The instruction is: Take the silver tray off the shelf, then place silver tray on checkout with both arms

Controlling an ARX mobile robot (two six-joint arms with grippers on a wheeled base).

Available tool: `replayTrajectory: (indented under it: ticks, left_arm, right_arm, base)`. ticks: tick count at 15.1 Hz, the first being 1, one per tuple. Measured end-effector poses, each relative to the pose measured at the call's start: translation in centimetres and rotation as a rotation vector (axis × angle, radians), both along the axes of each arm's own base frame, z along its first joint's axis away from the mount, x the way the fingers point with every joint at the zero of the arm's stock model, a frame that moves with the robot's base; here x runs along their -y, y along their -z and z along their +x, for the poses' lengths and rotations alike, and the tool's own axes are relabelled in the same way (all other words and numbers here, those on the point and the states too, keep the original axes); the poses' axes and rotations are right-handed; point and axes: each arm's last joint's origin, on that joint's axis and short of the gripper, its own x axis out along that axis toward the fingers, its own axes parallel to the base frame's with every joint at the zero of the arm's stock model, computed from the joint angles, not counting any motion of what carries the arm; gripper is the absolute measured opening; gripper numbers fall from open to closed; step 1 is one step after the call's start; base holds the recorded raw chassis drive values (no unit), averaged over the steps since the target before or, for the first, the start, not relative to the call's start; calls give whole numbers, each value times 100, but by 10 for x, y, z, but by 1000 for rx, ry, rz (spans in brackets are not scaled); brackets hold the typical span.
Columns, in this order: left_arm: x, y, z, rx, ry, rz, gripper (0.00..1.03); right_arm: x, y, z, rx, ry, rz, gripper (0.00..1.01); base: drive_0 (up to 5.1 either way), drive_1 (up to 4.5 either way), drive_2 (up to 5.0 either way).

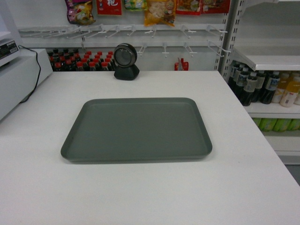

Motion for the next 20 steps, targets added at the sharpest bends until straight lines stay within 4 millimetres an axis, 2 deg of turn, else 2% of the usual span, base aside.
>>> replayTrajectory:
  ticks: [2,3,10,11,12,20]
  left_arm:
    - [0,0,-4,-5,0,0,1]
    - [0,0,-6,2,0,0,1]
    - [0,2,-14,-11,0,0,1]
    - [0,7,-21,-57,3,0,1]
    - [0,2,-23,4,2,0,1]
    - [0,4,-23,-14,0,0,4]
  right_arm:
    - [0,6,-8,-53,-2,0,2]
    - [0,1,-12,14,-1,0,2]
    - [0,3,-12,-7,0,0,2]
    - [0,3,-12,-6,0,0,2]
    - [0,3,-12,-7,0,0,2]
    - [0,3,-12,-6,0,0,2]
  base:
    - [0,0,0]
    - [0,0,0]
    - [0,0,0]
    - [0,0,0]
    - [0,0,0]
    - [0,0,0]
